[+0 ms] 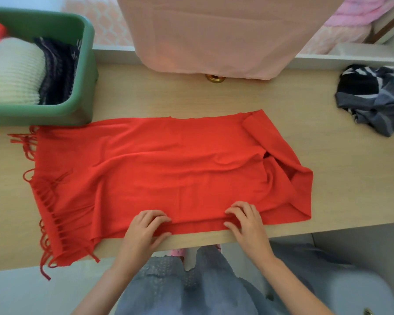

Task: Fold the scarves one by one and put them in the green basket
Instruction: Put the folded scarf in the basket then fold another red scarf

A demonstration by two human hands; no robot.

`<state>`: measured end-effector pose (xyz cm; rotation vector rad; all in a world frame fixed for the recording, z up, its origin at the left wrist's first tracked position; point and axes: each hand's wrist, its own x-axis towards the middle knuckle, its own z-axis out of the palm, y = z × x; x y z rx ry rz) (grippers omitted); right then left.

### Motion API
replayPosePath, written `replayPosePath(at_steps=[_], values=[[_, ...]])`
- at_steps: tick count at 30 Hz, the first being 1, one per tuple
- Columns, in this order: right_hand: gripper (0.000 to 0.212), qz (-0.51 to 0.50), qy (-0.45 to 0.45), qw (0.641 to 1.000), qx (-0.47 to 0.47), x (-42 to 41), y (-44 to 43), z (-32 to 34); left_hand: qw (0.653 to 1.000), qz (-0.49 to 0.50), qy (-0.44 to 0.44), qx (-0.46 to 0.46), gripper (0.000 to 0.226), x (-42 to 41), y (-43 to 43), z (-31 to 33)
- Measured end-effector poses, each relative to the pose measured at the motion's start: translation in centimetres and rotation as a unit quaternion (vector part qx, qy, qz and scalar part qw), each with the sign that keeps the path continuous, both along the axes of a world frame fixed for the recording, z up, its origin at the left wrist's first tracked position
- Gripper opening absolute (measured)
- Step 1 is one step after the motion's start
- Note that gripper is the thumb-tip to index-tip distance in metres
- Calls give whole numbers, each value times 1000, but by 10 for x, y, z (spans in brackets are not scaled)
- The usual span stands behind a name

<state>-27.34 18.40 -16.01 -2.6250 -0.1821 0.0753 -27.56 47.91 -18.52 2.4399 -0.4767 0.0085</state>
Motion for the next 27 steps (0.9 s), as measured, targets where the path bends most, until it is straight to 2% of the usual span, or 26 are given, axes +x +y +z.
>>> replayPosePath(at_steps=[2,5,10,15,17,19,22,24,27], values=[[23,-17,-2,1000,-3,9,3,-1,1000,24,13,0,27,6,2,-1],[8,11,-17,1000,-11,24,5,2,999,37,39,-4,22,18,5,4],[31,4,10,1000,23,35,-2,8,992,46,111,-39,27,25,7,13],[21,-26,62,997,23,40,1,2,992,46,118,-16,20,29,3,17],[19,-31,70,997,10,42,4,2,990,73,120,-24,11,29,2,19],[18,-28,63,998,6,43,7,3,980,119,153,-47,17,31,2,20],[32,8,59,998,34,41,11,9,969,157,179,-69,19,34,1,22],[37,56,73,996,15,38,13,8,966,166,185,-72,16,38,-1,23],[26,60,64,996,-6,36,12,1,970,144,185,-58,17,42,-3,23]])
